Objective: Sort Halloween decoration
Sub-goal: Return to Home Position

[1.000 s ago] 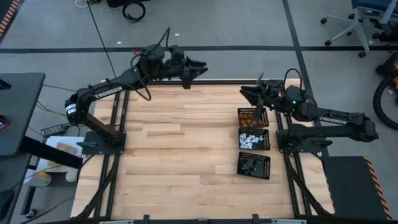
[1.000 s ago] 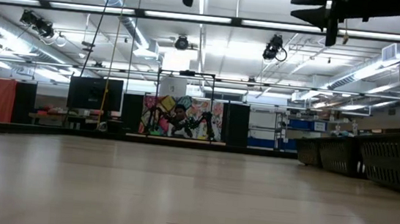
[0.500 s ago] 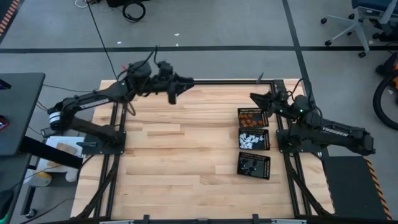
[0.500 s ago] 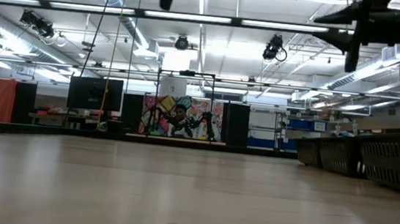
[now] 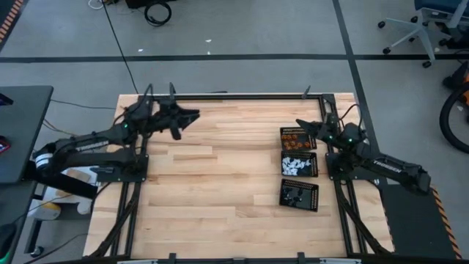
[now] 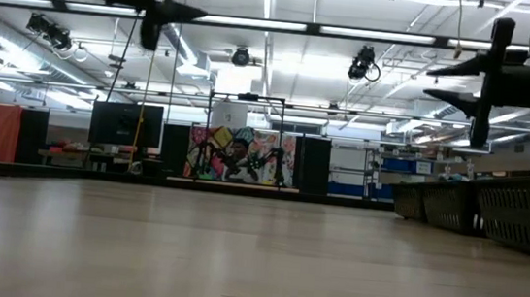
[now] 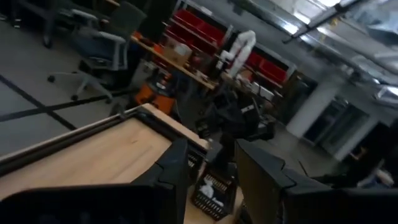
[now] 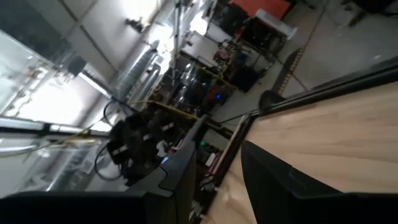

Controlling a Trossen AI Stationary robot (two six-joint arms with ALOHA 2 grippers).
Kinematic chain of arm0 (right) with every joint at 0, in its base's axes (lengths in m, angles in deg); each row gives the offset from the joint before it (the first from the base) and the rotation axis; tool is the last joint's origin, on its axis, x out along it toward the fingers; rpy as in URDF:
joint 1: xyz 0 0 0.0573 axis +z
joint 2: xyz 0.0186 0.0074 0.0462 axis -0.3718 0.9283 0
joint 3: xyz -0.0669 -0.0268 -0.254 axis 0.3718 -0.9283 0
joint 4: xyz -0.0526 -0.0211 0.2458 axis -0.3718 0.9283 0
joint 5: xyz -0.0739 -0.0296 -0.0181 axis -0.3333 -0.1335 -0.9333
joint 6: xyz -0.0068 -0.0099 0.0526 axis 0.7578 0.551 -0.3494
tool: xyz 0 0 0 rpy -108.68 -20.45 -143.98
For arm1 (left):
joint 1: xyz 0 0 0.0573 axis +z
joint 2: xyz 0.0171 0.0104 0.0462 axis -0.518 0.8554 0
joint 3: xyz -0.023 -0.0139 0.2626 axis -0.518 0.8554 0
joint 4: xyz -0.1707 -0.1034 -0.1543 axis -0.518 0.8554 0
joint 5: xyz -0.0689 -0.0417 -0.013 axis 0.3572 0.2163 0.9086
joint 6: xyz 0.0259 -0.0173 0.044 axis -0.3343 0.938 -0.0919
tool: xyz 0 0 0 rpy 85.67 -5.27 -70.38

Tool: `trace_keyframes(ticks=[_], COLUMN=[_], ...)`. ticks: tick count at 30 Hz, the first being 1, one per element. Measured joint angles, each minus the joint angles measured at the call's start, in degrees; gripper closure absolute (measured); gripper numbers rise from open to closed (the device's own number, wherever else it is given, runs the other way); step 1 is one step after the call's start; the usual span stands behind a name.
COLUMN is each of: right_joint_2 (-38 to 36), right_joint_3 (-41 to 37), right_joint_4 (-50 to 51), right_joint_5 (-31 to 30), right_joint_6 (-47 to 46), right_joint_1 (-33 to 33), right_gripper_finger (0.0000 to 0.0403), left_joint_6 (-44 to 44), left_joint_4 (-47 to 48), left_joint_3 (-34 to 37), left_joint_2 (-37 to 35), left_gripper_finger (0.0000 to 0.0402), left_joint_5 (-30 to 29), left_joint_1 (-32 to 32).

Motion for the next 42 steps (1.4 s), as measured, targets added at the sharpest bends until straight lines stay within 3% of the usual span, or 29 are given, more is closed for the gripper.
trace_keyframes(ticks=[5,11,19,21,31,36,42], right_joint_2=[-1.1,-1.0,-1.0,-1.0,-1.0,-1.0,-0.7], right_joint_3=[-0.6,-0.6,-0.6,-0.6,-0.6,-0.6,-0.6], right_joint_4=[3.8,5.3,5.1,5.1,7.3,7.4,12.1], right_joint_5=[-1.9,-4.9,-10.7,-9.6,7.0,7.5,2.4], right_joint_6=[-0.7,-0.1,-3.3,-2.3,3.0,6.6,20.8], right_joint_1=[-1.1,-2.5,-2.8,-2.8,-2.8,-2.7,-2.7], right_gripper_finger=[0.0269,0.0269,0.0269,0.0269,0.0268,0.0268,0.0268], left_joint_6=[1.7,4.5,6.3,6.3,6.5,5.5,2.8], left_joint_4=[-0.2,-0.6,-0.5,0.9,15.5,26.8,33.2], left_joint_3=[8.3,16.1,21.1,21.8,23.8,23.8,25.2], left_joint_2=[-8.4,-13.8,-22.7,-25.1,-39.6,-46.3,-46.2], left_gripper_finger=[0.0285,0.0285,0.0285,0.0285,0.0285,0.0285,0.0285], left_joint_5=[-0.6,-1.0,0.3,0.6,3.0,2.9,3.3], left_joint_1=[2.1,4.2,4.2,4.2,4.2,4.2,4.0])
